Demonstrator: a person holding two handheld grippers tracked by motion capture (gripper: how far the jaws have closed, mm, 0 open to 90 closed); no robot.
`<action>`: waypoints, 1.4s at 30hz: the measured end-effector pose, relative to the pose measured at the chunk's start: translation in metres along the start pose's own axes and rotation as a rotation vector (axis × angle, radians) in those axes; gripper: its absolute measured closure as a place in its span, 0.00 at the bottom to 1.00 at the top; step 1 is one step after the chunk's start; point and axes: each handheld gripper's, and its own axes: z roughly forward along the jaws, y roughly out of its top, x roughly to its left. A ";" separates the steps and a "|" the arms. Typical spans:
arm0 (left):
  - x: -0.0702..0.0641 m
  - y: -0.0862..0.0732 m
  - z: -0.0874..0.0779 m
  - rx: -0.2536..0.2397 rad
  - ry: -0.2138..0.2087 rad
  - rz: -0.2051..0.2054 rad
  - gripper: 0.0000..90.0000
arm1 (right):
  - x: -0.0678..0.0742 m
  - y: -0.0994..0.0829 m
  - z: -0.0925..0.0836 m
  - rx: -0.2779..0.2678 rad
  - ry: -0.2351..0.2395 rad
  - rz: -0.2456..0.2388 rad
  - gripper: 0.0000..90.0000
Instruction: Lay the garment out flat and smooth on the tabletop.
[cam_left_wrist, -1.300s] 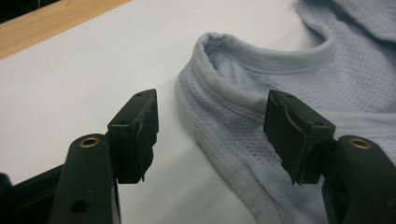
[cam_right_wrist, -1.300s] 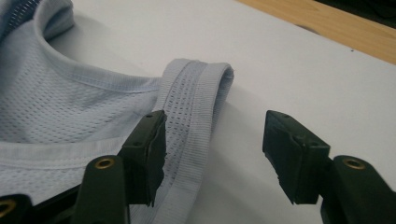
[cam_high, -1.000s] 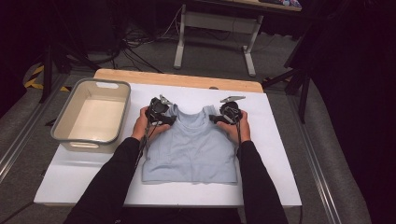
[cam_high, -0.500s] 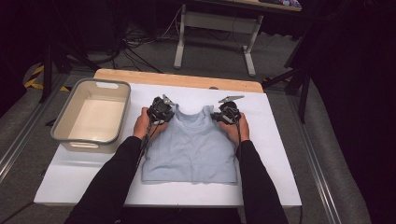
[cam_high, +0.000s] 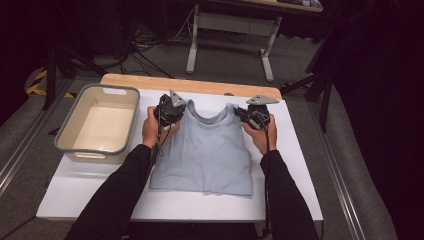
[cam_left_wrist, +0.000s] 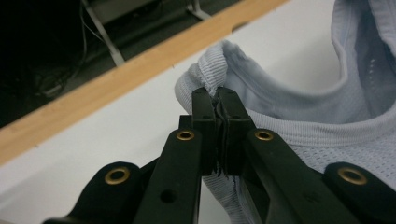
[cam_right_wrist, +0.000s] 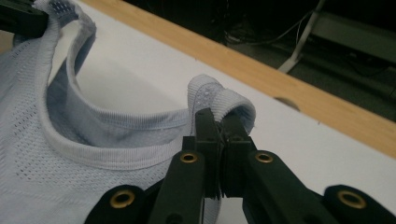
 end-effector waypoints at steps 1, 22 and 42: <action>0.000 0.003 -0.004 -0.013 0.005 0.009 0.97 | 0.001 0.003 -0.004 -0.012 -0.004 0.000 0.98; -0.002 0.020 -0.030 -0.080 0.043 0.005 0.66 | 0.011 0.025 -0.017 -0.059 -0.117 -0.025 0.72; -0.029 -0.035 -0.055 -0.164 -0.145 0.132 0.55 | 0.043 -0.017 -0.046 -0.123 -0.047 -0.076 0.65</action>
